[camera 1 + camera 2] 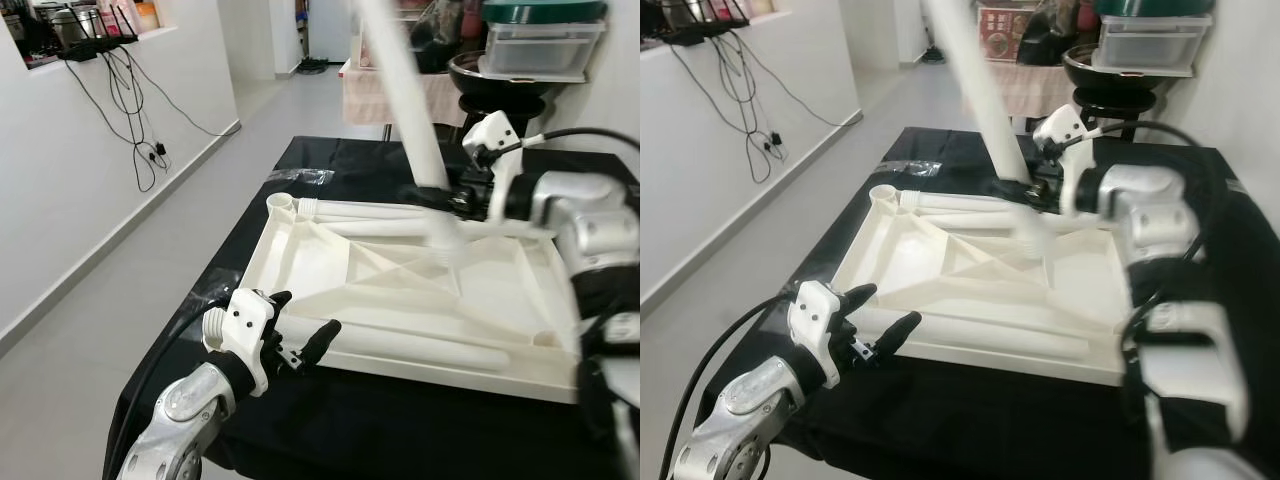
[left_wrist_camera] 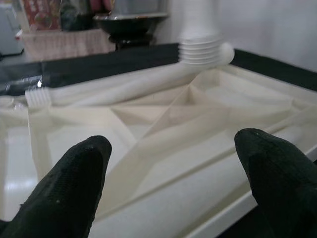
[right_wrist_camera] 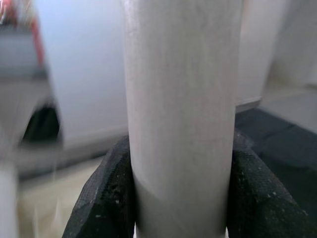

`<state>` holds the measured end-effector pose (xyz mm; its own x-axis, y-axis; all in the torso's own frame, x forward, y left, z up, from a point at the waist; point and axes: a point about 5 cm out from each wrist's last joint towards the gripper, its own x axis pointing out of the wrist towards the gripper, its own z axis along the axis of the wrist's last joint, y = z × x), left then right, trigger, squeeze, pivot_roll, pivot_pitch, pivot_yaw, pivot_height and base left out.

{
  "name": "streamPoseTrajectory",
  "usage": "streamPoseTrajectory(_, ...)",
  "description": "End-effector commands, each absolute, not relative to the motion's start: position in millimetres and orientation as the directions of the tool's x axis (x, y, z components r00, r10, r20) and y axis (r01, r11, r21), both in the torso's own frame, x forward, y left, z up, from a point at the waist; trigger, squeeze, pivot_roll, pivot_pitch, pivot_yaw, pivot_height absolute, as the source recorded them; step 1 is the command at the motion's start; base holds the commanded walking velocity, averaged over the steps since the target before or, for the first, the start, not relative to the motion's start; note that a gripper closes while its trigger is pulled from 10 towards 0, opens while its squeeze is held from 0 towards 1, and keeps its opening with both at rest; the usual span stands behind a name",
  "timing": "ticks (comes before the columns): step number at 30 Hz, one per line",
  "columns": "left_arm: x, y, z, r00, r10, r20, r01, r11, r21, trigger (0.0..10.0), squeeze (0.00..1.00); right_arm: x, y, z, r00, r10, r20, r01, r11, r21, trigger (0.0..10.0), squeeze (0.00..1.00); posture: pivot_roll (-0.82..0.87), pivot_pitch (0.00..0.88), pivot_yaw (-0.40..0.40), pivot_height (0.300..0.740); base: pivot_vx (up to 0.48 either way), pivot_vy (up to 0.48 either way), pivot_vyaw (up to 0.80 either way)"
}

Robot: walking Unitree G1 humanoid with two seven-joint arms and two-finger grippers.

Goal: Building children table

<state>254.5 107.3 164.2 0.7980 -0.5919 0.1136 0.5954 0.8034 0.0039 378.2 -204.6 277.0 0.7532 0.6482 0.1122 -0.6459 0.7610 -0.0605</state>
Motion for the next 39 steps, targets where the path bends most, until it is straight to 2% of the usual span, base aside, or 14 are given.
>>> streamPoseTrajectory(1, 256.1, 111.6, 174.6, 0.806, -0.572, 0.150, 0.578, 0.816, 0.003, 10.0, 0.00, 378.1, -206.9, 275.9, 0.780, 0.601, 0.171, -0.606, 0.795, -0.029, 10.0, 0.00, -0.04, 0.000, 0.047, 0.740, 0.000, 0.000, 0.00)
streamPoseTrajectory(4, 264.3, 116.2, 200.7, 0.799, -0.552, 0.237, 0.565, 0.825, 0.018, 10.0, 0.00, 378.7, -198.6, 260.0, 0.828, 0.512, 0.227, -0.528, 0.849, 0.012, 10.0, 0.00, -0.04, 0.000, 0.052, 0.740, 0.000, 0.000, 0.00)
streamPoseTrajectory(5, 268.2, 118.7, 218.1, 0.786, -0.544, 0.293, 0.562, 0.826, 0.027, 10.0, 0.11, 377.2, -193.3, 255.3, 0.841, 0.490, 0.231, -0.503, 0.864, 0.000, 10.0, 0.00, -0.04, 0.000, 0.052, 0.740, 0.000, 0.000, 0.00)
streamPoseTrajectory(6, 268.2, 118.7, 218.1, 0.786, -0.544, 0.293, 0.562, 0.826, 0.027, 10.0, 0.11, 377.2, -193.3, 255.3, 0.841, 0.490, 0.231, -0.503, 0.864, 0.000, 10.0, 0.00, -0.04, 0.000, 0.052, 0.740, 0.000, 0.000, 0.00)
streamPoseTrajectory(7, 270.4, 120.5, 236.9, 0.759, -0.548, 0.351, 0.575, 0.817, 0.032, 10.0, 1.00, 374.3, -186.6, 253.4, 0.840, 0.492, 0.229, -0.494, 0.868, -0.052, 10.0, 0.00, -0.05, 0.000, 0.059, 0.740, 0.000, 0.000, 0.00)
streamPoseTrajectory(11, 273.8, 125.0, 300.4, 0.660, -0.535, 0.527, 0.580, 0.809, 0.094, 10.0, 1.00, 363.2, -161.7, 244.9, 0.815, 0.554, 0.169, -0.488, 0.815, -0.313, 10.0, 0.00, -0.05, 0.000, 0.063, 0.740, 0.000, 0.000, 0.00)
streamPoseTrajectory(14, 273.9, 125.5, 306.3, 0.651, -0.532, 0.542, 0.580, 0.809, 0.098, 10.0, 1.00, 361.6, -159.2, 243.8, 0.814, 0.558, 0.162, -0.490, 0.808, -0.326, 10.0, 0.00, -0.05, 0.000, 0.063, 0.740, 0.000, 0.000, 0.00)
streamPoseTrajectory(23, 296.8, 118.9, 327.5, 0.637, -0.540, 0.550, 0.561, 0.814, 0.150, 10.0, 1.00, 331.0, -116.6, 224.0, 0.657, 0.750, 0.071, -0.658, 0.617, -0.431, 10.0, 0.00, -0.06, 0.000, 0.075, 0.740, 0.000, 0.000, 0.00)
streamPoseTrajectory(33, 304.3, 107.7, 336.7, 0.602, -0.588, 0.540, 0.625, 0.768, 0.140, 10.0, 1.00, 317.8, -107.0, 220.0, 0.604, 0.796, 0.044, -0.692, 0.551, -0.465, 10.0, 0.00, -0.08, 0.000, 0.086, 0.740, 0.000, 0.000, 0.00)
streamPoseTrajectory(34, 304.5, 105.7, 335.7, 0.593, -0.601, 0.535, 0.639, 0.756, 0.141, 10.0, 0.00, 315.7, -105.3, 220.1, 0.593, 0.804, 0.043, -0.700, 0.541, -0.466, 10.0, 0.00, -0.09, 0.000, 0.093, 0.740, 0.000, 0.000, 0.00)
streamPoseTrajectory(36, 304.5, 105.7, 335.7, 0.593, -0.601, 0.535, 0.639, 0.756, 0.141, 10.0, 0.00, 315.7, -105.3, 220.1, 0.593, 0.804, 0.043, -0.700, 0.541, -0.466, 10.0, 0.00, -0.09, 0.000, 0.093, 0.740, 0.000, 0.000, 0.00)
streamPoseTrajectory(37, 303.8, 102.9, 334.9, 0.578, -0.617, 0.534, 0.661, 0.738, 0.138, 3.9, 0.00, 313.3, -103.5, 219.8, 0.588, 0.808, 0.039, -0.703, 0.534, -0.470, 10.0, 0.00, -0.09, 0.000, 0.093, 0.740, 0.000, 0.000, 0.00)
streamPoseTrajectory(38, 301.6, 98.8, 334.2, 0.554, -0.637, 0.536, 0.686, 0.714, 0.138, 0.0, 0.00, 313.1, -101.5, 220.2, 0.596, 0.802, 0.041, -0.697, 0.542, -0.470, 10.0, 0.00, -0.09, 0.000, 0.090, 0.740, 0.000, 0.000, 0.00)
streamPoseTrajectory(39, 301.6, 98.8, 334.2, 0.554, -0.637, 0.536, 0.686, 0.714, 0.138, 0.0, 0.00, 313.1, -101.5, 220.2, 0.596, 0.802, 0.041, -0.697, 0.542, -0.470, 10.0, 0.00, -0.09, 0.000, 0.090, 0.740, 0.000, 0.000, 0.00)
